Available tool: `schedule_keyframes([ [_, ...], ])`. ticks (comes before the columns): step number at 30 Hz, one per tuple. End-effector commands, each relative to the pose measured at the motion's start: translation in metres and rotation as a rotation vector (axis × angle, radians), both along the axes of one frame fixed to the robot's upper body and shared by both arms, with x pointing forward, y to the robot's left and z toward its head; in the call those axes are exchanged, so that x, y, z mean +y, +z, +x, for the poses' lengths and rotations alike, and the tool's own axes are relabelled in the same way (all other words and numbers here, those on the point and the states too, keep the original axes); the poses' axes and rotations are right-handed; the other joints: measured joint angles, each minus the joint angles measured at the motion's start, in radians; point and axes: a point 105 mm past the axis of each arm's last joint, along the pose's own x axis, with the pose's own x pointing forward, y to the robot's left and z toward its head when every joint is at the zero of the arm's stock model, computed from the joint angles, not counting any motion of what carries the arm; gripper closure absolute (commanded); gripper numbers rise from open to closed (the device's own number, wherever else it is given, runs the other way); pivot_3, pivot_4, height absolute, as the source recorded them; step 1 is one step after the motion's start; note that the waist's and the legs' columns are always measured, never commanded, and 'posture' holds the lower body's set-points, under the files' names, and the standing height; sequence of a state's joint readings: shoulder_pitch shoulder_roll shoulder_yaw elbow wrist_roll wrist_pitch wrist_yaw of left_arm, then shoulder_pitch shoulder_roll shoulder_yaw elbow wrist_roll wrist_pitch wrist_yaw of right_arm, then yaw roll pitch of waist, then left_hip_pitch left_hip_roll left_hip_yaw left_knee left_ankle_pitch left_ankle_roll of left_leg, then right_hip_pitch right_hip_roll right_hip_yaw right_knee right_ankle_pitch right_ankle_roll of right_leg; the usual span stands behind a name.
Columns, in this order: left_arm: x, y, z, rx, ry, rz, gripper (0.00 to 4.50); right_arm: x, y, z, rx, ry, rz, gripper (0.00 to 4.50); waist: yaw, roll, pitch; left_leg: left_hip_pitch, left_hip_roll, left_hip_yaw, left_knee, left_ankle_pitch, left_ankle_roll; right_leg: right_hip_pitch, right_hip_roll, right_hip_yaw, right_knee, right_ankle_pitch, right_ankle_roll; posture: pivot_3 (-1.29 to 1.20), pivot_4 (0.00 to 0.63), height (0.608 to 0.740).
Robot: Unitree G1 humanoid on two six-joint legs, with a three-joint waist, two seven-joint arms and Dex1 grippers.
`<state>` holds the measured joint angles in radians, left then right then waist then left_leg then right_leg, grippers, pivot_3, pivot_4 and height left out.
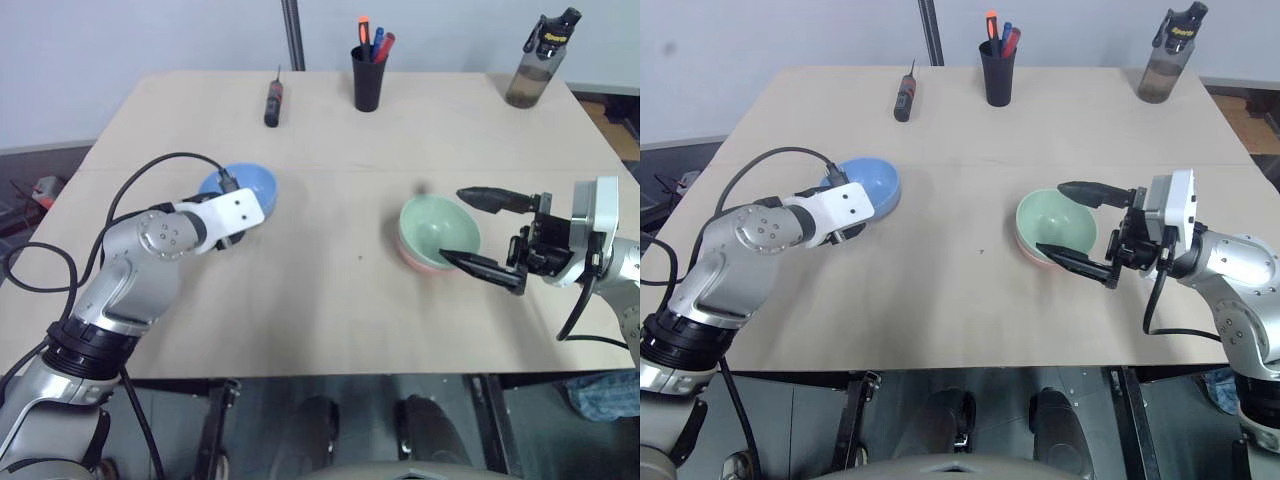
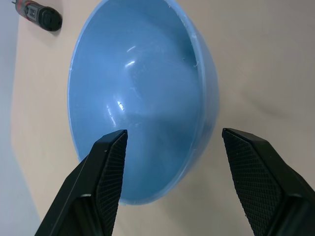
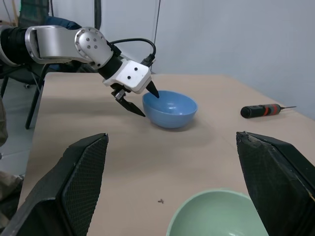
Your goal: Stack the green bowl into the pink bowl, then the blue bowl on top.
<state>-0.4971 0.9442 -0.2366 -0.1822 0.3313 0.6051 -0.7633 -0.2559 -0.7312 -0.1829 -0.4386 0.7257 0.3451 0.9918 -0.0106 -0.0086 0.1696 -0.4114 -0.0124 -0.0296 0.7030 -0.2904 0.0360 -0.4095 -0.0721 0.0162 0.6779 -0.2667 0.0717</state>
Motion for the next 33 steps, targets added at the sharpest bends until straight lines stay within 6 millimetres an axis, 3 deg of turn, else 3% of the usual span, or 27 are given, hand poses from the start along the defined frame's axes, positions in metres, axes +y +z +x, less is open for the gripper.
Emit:
schedule_keyframes([
  [1,-0.0015,0.0136,0.0008,-0.049,-0.009,0.010,1.24,0.0014,0.0144,-0.0061,-0.069,0.013,0.013,0.13,0.000,0.000,0.000,0.000,0.000,0.000,0.000,0.000,0.000,0.000,0.000,0.000,0.000,0.000,0.000,0.00,0.150,0.740],
  [26,-0.0003,0.0081,-0.0022,-0.032,-0.035,0.037,1.24,0.0028,0.0094,-0.0051,-0.058,0.014,-0.001,0.13,0.000,0.000,0.000,0.000,0.000,0.000,0.000,0.000,0.000,0.000,0.000,0.000,0.000,0.000,0.000,0.00,0.150,0.740],
  [27,0.0003,0.0087,-0.0008,-0.039,-0.035,0.045,1.62,0.0028,0.0093,-0.0050,-0.058,0.013,-0.001,0.13,0.000,0.000,0.000,0.000,0.000,0.000,0.000,0.000,0.000,0.000,0.000,0.000,0.000,0.000,0.000,0.00,0.150,0.740],
  [29,0.0010,0.0071,0.0002,-0.033,-0.041,0.062,1.90,0.0028,0.0093,-0.0051,-0.058,0.012,-0.001,0.13,0.000,0.000,0.000,0.000,0.000,0.000,0.000,0.000,0.000,0.000,0.000,0.000,0.000,0.000,0.000,0.00,0.150,0.740],
  [33,0.0001,0.0055,0.0030,-0.027,-0.057,0.080,3.53,0.0024,0.0084,-0.0056,-0.058,0.006,0.000,0.13,0.000,0.000,0.000,0.000,0.000,0.000,0.000,0.000,0.000,0.000,0.000,0.000,0.000,0.000,0.000,0.00,0.150,0.740],
])
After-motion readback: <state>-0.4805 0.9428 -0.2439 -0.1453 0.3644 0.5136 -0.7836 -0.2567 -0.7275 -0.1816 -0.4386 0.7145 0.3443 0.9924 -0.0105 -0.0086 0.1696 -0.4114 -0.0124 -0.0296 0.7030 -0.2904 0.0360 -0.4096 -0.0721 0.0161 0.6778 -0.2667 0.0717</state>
